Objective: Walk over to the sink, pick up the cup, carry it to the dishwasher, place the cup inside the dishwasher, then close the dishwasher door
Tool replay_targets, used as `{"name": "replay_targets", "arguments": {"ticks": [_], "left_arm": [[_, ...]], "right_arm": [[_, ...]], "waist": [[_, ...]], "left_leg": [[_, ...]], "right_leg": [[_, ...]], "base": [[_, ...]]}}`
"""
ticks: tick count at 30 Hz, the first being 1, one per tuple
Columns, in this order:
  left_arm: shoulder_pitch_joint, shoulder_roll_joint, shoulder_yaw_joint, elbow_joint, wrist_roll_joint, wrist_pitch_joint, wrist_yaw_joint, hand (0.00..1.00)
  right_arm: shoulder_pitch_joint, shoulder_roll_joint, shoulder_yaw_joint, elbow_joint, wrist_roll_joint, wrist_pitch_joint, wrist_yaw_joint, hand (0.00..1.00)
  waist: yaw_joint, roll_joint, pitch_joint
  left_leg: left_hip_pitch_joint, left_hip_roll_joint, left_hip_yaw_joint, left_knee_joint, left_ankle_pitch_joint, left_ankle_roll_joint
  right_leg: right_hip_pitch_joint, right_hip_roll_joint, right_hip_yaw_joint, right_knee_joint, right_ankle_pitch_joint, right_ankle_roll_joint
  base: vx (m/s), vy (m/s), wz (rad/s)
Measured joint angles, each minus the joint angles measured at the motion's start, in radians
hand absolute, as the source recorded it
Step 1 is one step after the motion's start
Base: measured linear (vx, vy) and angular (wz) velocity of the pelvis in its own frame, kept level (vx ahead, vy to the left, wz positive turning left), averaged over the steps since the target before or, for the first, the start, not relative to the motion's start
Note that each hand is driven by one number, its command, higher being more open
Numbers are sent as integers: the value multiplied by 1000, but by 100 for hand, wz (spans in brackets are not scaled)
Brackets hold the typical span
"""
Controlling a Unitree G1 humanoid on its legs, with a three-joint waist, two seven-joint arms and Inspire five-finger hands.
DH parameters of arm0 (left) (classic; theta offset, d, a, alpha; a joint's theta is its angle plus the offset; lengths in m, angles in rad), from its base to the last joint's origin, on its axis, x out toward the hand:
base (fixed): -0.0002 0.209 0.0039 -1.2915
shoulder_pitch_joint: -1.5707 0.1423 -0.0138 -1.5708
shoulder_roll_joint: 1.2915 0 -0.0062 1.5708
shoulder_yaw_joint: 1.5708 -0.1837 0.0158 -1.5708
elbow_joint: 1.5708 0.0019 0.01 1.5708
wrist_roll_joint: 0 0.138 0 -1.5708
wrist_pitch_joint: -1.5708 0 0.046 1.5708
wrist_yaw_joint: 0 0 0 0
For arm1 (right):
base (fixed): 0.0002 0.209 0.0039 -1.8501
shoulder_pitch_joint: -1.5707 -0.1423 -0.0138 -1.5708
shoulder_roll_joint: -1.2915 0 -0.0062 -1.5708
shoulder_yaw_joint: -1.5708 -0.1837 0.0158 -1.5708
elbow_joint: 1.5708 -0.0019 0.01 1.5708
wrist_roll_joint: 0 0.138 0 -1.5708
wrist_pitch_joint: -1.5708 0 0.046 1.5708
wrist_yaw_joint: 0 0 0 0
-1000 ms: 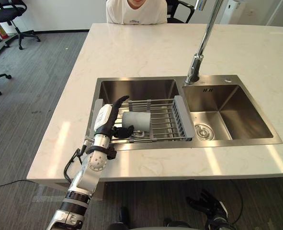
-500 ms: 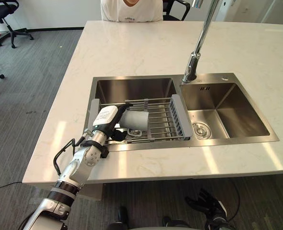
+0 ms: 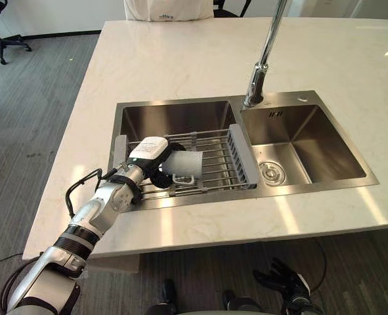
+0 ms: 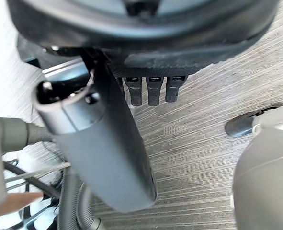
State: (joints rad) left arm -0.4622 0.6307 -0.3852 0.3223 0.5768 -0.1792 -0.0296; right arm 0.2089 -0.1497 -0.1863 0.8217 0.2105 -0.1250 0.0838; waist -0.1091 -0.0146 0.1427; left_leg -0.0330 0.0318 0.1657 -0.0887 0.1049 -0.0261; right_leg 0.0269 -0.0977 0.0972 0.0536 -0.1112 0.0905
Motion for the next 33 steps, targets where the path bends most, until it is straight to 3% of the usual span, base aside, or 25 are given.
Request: {"name": "replay_targets", "arguments": {"ticks": [9, 14, 22, 28, 33], "left_arm": [[0, -8, 9, 0, -94, 28, 1, 30], [23, -97, 87, -27, -224, 39, 26, 30], [130, -274, 254, -318, -535, 28, 123, 30], [259, -390, 293, -474, -738, -7, 139, 30], [350, -441, 296, -535, -828, -10, 136, 30]], "right_arm": [[-18, -5, -1, 16, 0, 0, -4, 90], [-7, -3, -2, 28, 1, 0, -4, 90], [7, -2, -9, 35, 4, 3, -5, 90], [7, 5, -45, 35, 5, 3, -10, 90], [14, 7, -45, 36, 25, 4, -16, 90]], "waist": [[-5, 13, 8], [-1, 14, 9], [20, 15, 9], [28, 14, 9], [41, 14, 8]], "left_leg": [[1, 1, -1, 0, 0, -1], [9, -1, -11, -2, 3, 3], [12, -5, -20, -4, 10, 7], [14, -6, -21, -5, 14, 10], [14, -6, -18, -5, 14, 10]], "right_leg": [[6, 0, -12, 1, 2, -2], [15, -4, -17, 4, 2, -2], [19, -5, -24, 22, 1, -2], [17, -5, -24, 34, -1, -4], [13, -4, -24, 35, -2, -3]], "base": [[22, -12, 2], [0, 0, 2], [-5, -1, 2], [-30, 0, 0], [-26, -1, 0]]}}
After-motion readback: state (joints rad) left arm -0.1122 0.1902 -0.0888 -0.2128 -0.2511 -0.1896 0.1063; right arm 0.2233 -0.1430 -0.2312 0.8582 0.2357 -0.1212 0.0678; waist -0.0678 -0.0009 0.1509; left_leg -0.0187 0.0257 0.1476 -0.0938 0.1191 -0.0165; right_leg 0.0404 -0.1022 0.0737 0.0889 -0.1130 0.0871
